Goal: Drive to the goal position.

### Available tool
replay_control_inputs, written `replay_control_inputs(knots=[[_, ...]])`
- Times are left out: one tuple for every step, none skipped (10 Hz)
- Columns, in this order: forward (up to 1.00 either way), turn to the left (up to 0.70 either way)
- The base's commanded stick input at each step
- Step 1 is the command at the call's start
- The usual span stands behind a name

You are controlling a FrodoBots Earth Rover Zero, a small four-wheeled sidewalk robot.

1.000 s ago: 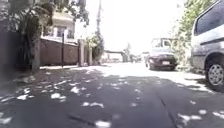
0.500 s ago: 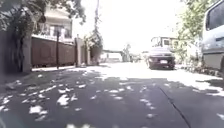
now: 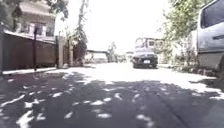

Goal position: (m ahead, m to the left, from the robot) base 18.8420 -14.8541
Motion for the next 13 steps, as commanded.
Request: replay_control_inputs(knots=[[1.00,0.03],[1.00,0.03],[1.00,0.03],[1.00,-0.02],[1.00,-0.37],[1.00,-0.37],[1.00,-0.37],[1.00,-0.15],[1.00,0.02],[1.00,0.03],[1.00,0.03],[1.00,0.03],[1.00,0.03]])
